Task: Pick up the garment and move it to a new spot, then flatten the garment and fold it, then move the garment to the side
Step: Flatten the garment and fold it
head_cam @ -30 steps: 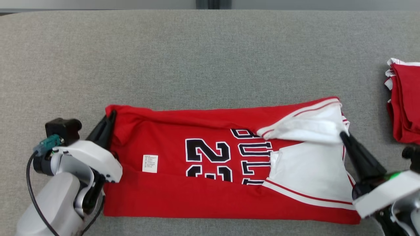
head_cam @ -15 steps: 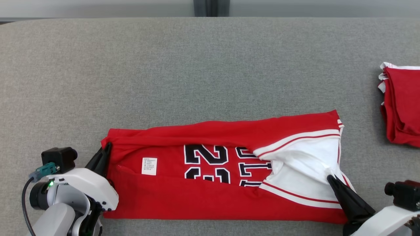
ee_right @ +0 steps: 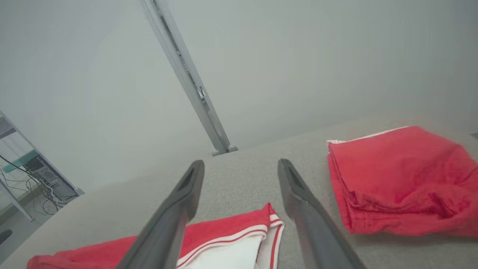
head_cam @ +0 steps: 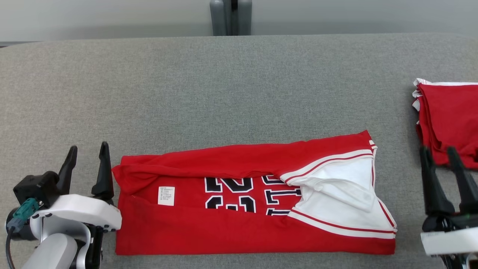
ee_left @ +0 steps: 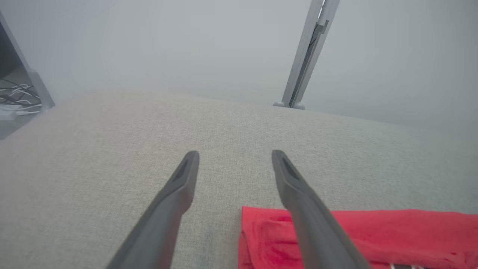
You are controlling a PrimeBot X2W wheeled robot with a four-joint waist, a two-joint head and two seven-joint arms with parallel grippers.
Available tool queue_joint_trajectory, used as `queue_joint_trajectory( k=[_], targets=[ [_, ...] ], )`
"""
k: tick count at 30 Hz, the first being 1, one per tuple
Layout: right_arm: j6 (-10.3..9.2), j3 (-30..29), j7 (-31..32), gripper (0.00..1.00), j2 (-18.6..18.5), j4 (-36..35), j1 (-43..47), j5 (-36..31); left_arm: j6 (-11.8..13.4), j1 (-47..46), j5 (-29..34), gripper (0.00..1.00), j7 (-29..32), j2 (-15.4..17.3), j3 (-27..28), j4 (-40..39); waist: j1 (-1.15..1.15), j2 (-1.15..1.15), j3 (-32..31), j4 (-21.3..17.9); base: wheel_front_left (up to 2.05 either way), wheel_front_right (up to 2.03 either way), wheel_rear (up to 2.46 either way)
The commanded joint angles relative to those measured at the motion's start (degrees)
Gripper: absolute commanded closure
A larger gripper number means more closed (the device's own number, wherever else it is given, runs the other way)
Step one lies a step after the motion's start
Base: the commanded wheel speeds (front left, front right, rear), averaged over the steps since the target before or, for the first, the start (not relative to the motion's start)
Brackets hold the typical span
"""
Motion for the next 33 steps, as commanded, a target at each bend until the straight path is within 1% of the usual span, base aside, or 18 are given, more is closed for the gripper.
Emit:
queue_joint_trajectory(
  k=[1, 3, 6, 9, 14, 16, 20, 23, 29, 33],
  targets=[
    [0.04, -0.4, -0.7, 0.00, 0.1, -0.1, -1.1, -1.5, 0.7, -1.1, 0.9, 0.00, -0.6, 0.0, 0.3, -0.8, 0.00, 0.00, -0.2, 0.0, 0.00, 0.00, 0.00],
    [0.04, -0.7, -0.7, 0.00, 0.6, 0.6, -2.8, -4.2, 1.2, -1.9, 2.0, 0.00, -1.3, -1.0, 0.1, -2.7, 0.00, 0.00, -0.5, 0.4, 0.00, 0.00, 0.00],
    [0.04, -0.1, -0.6, 0.00, 0.3, 2.0, -4.8, -9.1, 1.8, -3.5, 4.3, 0.00, -1.8, -1.8, -0.8, -4.8, 0.00, 0.00, -0.9, 1.4, 0.00, 0.00, 0.00],
    [0.03, 1.1, -0.3, 0.00, 0.4, 3.9, -5.9, -12.5, 2.0, -4.5, 6.5, 0.00, -2.1, -2.9, -2.6, -5.0, 0.00, 0.00, -1.2, 2.0, 0.00, 0.00, 0.00],
    [0.03, 2.1, -1.3, 0.00, 0.9, 7.6, -5.5, -15.9, -0.1, -5.1, 8.0, 0.00, -2.5, -5.2, -4.7, -0.7, 0.00, 0.00, -2.3, 3.5, 0.00, 0.00, 0.00],
    [0.04, 2.5, -1.8, 0.00, 1.1, 9.1, -5.1, -16.3, -0.8, -4.8, 7.8, 0.00, -2.7, -6.6, -4.3, 1.1, 0.00, 0.00, -2.9, 3.7, 0.00, 0.00, 0.00],
    [0.03, 2.2, -2.2, 0.00, 1.2, 11.5, -4.3, -17.6, -1.0, -3.7, 10.3, 0.00, -2.8, -7.4, -3.8, 4.4, 0.00, 0.00, -4.4, 4.1, 0.00, 0.00, 0.00],
    [0.03, 2.1, -2.1, 0.00, 1.5, 12.3, -3.6, -17.8, -0.8, -3.1, 11.5, 0.00, -2.8, -7.7, -3.3, 5.0, 0.00, 0.00, -5.0, 4.1, 0.00, 0.00, 0.00],
    [0.03, 2.0, -2.1, 0.00, 1.8, 13.4, -3.1, -17.8, -2.7, -1.8, 13.1, 0.00, -2.9, -8.5, -1.1, 6.3, 0.00, 0.00, -5.7, 4.0, 0.00, 0.00, 0.00],
    [0.03, 1.9, -1.9, 0.00, 1.9, 13.6, -3.3, -17.5, -3.3, -1.7, 14.1, 0.00, -2.9, -9.2, -0.2, 6.9, 0.00, 0.00, -5.7, 3.9, 0.00, 0.00, 0.00]
  ],
)
